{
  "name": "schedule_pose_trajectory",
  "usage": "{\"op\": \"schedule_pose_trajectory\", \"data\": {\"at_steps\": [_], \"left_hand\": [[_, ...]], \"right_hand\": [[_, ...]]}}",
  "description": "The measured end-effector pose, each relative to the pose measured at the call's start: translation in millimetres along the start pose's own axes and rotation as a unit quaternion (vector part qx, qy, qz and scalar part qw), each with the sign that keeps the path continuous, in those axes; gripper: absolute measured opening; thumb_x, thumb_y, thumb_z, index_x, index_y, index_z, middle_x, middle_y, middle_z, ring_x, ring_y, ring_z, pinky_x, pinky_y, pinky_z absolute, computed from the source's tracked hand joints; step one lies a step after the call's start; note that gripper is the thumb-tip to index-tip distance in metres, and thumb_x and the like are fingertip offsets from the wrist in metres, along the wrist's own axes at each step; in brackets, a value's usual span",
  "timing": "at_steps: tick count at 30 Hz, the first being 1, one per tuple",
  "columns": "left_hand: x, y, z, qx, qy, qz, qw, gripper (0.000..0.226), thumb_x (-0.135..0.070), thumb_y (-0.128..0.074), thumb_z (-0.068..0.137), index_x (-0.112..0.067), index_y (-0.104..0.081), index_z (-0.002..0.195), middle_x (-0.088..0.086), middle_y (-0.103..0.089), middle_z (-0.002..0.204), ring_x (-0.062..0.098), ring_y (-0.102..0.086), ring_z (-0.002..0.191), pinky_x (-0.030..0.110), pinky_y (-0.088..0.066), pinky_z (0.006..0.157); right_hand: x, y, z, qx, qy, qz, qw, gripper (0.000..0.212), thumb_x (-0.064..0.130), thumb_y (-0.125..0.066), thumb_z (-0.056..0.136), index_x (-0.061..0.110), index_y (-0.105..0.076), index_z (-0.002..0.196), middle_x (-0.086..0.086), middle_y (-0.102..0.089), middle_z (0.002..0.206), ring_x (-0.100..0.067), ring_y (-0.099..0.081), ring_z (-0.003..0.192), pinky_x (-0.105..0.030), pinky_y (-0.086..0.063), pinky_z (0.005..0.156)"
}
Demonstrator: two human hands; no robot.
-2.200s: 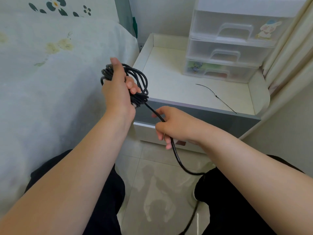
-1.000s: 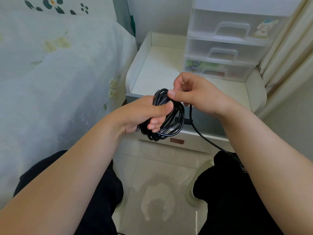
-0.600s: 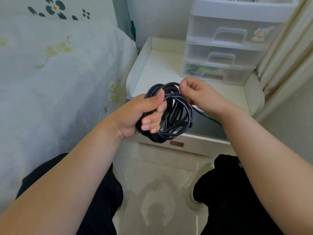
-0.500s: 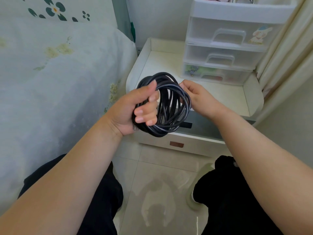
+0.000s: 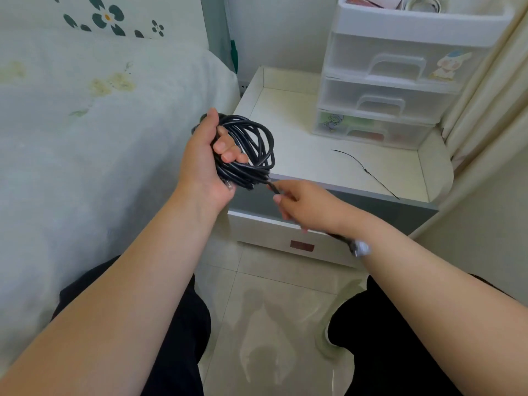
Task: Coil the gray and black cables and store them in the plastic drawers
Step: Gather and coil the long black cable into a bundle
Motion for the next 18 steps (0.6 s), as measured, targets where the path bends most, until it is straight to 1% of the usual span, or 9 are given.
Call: {"op": "schedule_pose_trajectory", "data": {"at_steps": [2,3,5,8,10,13,15,16,18], "left_hand": [[-2,2,0,-0.027,-0.031,0.024,0.999,0.038,-0.038,-0.057,0.093,-0.021,-0.044,0.062,-0.009,-0.035,0.043,0.007,-0.032,0.035,0.020,-0.033,0.043],[-4,3,0,-0.036,-0.047,0.035,0.998,0.039,-0.038,-0.057,0.093,-0.021,-0.043,0.061,-0.009,-0.035,0.044,0.008,-0.032,0.036,0.021,-0.032,0.043],[-10,5,-2,-0.053,-0.083,0.064,0.993,0.040,-0.036,-0.058,0.093,-0.021,-0.040,0.062,-0.007,-0.035,0.045,0.009,-0.032,0.037,0.021,-0.032,0.044],[-16,6,-5,-0.082,-0.129,0.123,0.981,0.040,-0.034,-0.058,0.093,-0.019,-0.039,0.062,-0.004,-0.037,0.046,0.012,-0.033,0.039,0.023,-0.033,0.046],[-16,8,-6,-0.105,-0.151,0.166,0.969,0.042,-0.035,-0.059,0.092,-0.017,-0.040,0.059,-0.003,-0.038,0.046,0.014,-0.034,0.040,0.024,-0.034,0.047],[-12,11,-5,-0.127,-0.157,0.241,0.949,0.056,-0.040,-0.059,0.091,-0.022,-0.045,0.041,-0.003,-0.041,0.042,0.015,-0.038,0.038,0.026,-0.034,0.049],[-3,12,-2,-0.120,-0.133,0.261,0.948,0.058,-0.042,-0.059,0.091,-0.022,-0.045,0.038,-0.003,-0.042,0.040,0.014,-0.038,0.036,0.026,-0.034,0.048],[2,12,-1,-0.119,-0.121,0.279,0.945,0.057,-0.043,-0.059,0.091,-0.021,-0.046,0.040,-0.003,-0.042,0.040,0.014,-0.038,0.035,0.025,-0.034,0.047],[12,9,0,-0.125,-0.106,0.354,0.921,0.053,-0.051,-0.055,0.091,-0.019,-0.048,0.050,-0.006,-0.044,0.038,0.014,-0.040,0.036,0.024,-0.034,0.047]], "right_hand": [[8,-12,-8,0.053,-0.006,0.119,0.992,0.029,0.012,-0.041,0.099,0.029,-0.040,0.122,0.001,-0.067,0.090,-0.015,-0.056,0.050,-0.030,-0.055,0.058],[10,-16,-11,0.071,-0.016,0.168,0.983,0.034,0.008,-0.043,0.097,0.027,-0.036,0.124,0.001,-0.068,0.100,-0.016,-0.060,0.053,-0.029,-0.055,0.058],[11,-20,-14,0.086,-0.029,0.225,0.970,0.034,0.003,-0.046,0.095,0.019,-0.035,0.123,0.000,-0.066,0.111,-0.021,-0.066,0.061,-0.028,-0.054,0.058],[16,-23,-14,0.088,-0.025,0.247,0.965,0.017,0.001,-0.046,0.094,0.011,-0.051,0.108,-0.004,-0.068,0.113,-0.019,-0.070,0.068,-0.026,-0.056,0.059],[20,-26,-15,0.101,-0.023,0.260,0.960,0.022,-0.001,-0.040,0.096,0.009,-0.059,0.101,-0.007,-0.068,0.114,-0.018,-0.072,0.074,-0.026,-0.056,0.064],[32,-21,-19,0.118,0.015,0.274,0.954,0.030,-0.003,-0.031,0.098,0.012,-0.056,0.106,-0.008,-0.069,0.107,-0.018,-0.069,0.086,-0.025,-0.054,0.074],[41,-13,-22,0.111,0.058,0.245,0.961,0.026,-0.004,-0.037,0.097,0.012,-0.054,0.108,-0.005,-0.070,0.100,-0.013,-0.068,0.089,-0.021,-0.053,0.076],[45,-8,-23,0.096,0.075,0.224,0.967,0.021,-0.001,-0.043,0.096,0.009,-0.056,0.109,-0.003,-0.072,0.094,-0.011,-0.068,0.086,-0.019,-0.052,0.073],[50,1,-26,0.052,0.094,0.209,0.972,0.011,0.010,-0.053,0.096,0.004,-0.060,0.102,-0.002,-0.072,0.075,-0.011,-0.066,0.070,-0.018,-0.049,0.065]]}}
Point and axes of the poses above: each hand's wrist, its own z-axis towards the middle knuckle, its own y-axis out of the back of the hand, x = y × z, the point moved 8 cm from there along z, towards the middle knuckle
